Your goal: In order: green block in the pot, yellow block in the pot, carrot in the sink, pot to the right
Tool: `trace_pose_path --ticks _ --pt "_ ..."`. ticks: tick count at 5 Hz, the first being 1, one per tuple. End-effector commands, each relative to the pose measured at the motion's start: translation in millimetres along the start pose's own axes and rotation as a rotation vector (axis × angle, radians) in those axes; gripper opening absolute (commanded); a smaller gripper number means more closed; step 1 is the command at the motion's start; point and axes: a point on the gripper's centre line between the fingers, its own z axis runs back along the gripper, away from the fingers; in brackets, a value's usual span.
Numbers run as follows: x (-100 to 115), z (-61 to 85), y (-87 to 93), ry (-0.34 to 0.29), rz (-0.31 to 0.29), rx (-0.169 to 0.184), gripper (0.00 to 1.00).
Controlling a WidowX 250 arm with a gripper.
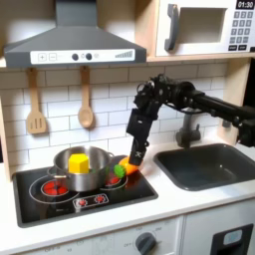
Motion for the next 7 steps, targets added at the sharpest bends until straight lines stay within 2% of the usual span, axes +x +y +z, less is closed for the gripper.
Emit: trace_pose_path --ticks 1,3,4,5,6,7 --pt "-0.2 0.0 -0.5 0.002 -0.002 -0.003 1.0" --pt "-0.1 0.0 -0.3 0.0 -0.003 -0.002 1.0" --pt "4.0 -9.6 -4.2 0.009 0.033 -0.018 1.0" --pt "-2.1 -6.4 -16.6 -0.022 0.071 -0.025 1.0" --pt "-3.4 -11.9 -12.6 -0.003 0.152 -0.036 1.0" --pt "-5.2 -11.2 -17.5 -0.003 0.23 -0.034 1.0"
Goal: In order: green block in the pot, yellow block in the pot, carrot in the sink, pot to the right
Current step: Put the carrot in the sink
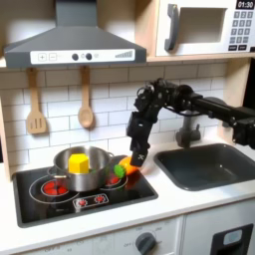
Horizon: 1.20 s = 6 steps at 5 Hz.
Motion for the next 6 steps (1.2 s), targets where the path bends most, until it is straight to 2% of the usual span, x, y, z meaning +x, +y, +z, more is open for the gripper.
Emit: trace_pose_path --ticks 1,2,3,4,6 --pt "-3.2 0.7 -4.5 -0.007 0.14 0.029 1.0" --pt "-9.1 -2.6 -8.8 -0.006 0.15 0.039 1.0" --pt "-6.1 -3.5 -8.5 -0.04 0.197 0.04 1.0" --pt "0.1 -1.2 -9.1 -0.085 0.281 0.028 1.0" --pt "2.8 -6.5 -7.8 -0.109 0.385 0.028 1.0"
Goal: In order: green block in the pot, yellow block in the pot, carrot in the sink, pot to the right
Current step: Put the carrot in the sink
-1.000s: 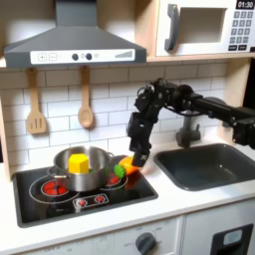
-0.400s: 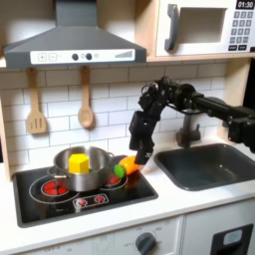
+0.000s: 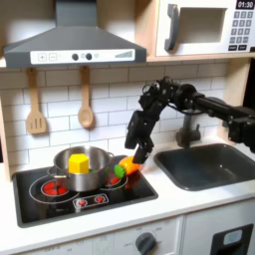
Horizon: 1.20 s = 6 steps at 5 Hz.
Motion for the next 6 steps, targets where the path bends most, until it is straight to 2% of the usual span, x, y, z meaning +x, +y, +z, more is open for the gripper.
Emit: trace_pose_path --ticks 1,2,3,4,6 --pt "-1.3 -12.5 4.0 0.01 0.063 0.02 1.0" --pt "-0.7 -19.5 4.3 -0.01 0.08 0.028 1.0" --pt "-2.8 -20.5 5.1 0.006 0.098 0.034 1.0" --pt "-3.9 -20.2 4.5 0.0 0.087 0.032 1.0" --pt "2.4 -19.2 3.5 0.005 0.115 0.03 1.0"
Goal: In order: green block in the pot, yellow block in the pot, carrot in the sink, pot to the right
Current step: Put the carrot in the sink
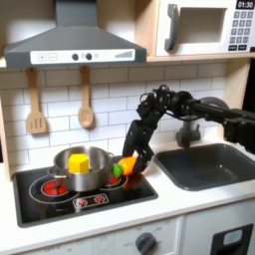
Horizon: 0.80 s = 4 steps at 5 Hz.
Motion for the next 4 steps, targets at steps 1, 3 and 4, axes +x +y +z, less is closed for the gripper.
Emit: trace_pose_path --ticks 1,3,4 --pt "10.4 -1.0 0.6 0.005 0.027 0.003 1.0" --pt "8.5 -2.6 1.7 0.008 0.026 0.003 1.0" --pt "7.5 -8.1 3.5 0.006 0.034 0.008 1.0"
